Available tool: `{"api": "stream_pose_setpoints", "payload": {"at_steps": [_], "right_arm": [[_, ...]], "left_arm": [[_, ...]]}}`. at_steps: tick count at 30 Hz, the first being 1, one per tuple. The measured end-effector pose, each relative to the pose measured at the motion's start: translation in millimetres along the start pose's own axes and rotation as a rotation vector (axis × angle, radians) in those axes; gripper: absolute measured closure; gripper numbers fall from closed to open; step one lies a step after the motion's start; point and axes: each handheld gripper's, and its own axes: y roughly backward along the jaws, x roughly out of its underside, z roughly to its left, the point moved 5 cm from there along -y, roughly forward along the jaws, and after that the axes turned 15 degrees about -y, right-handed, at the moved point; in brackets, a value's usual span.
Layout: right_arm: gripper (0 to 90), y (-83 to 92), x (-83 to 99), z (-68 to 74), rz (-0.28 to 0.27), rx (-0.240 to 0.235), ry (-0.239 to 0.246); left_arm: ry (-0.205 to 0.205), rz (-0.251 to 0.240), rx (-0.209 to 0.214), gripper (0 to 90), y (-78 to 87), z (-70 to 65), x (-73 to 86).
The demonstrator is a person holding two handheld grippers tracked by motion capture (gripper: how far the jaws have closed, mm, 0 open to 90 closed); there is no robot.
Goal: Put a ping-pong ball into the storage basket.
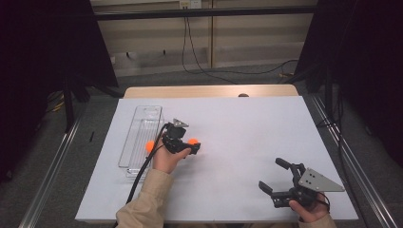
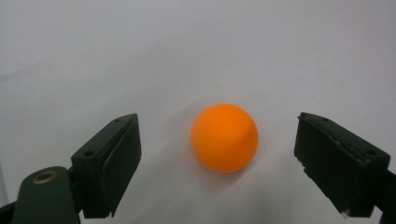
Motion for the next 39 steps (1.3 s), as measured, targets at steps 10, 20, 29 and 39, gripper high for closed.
{"api": "stream_pose_setpoints", "payload": {"at_steps": [10, 20, 29, 39], "right_arm": [[2.9, -0.4, 0.1, 0.1, 0.001, -0.001, 0.0], [2.9, -0.4, 0.1, 0.0, 0.001, -0.002, 0.0], [2.9, -0.4, 0.1, -0.2, 0.0, -0.001, 0.0], [2.9, -0.1, 0.0, -0.3, -0.001, 0.0, -0.001]], "left_arm": [[-0.008, 0.002, 0.005, 21.3, -6.2, -1.2, 1.1], [-0.027, 0.006, 0.011, 27.3, -10.2, -2.2, 2.2], [-0.036, 0.01, 0.015, 33.6, -12.7, -2.7, 3.0], [-0.039, 0.022, 0.016, 38.9, -15.9, -2.3, 4.7]]}}
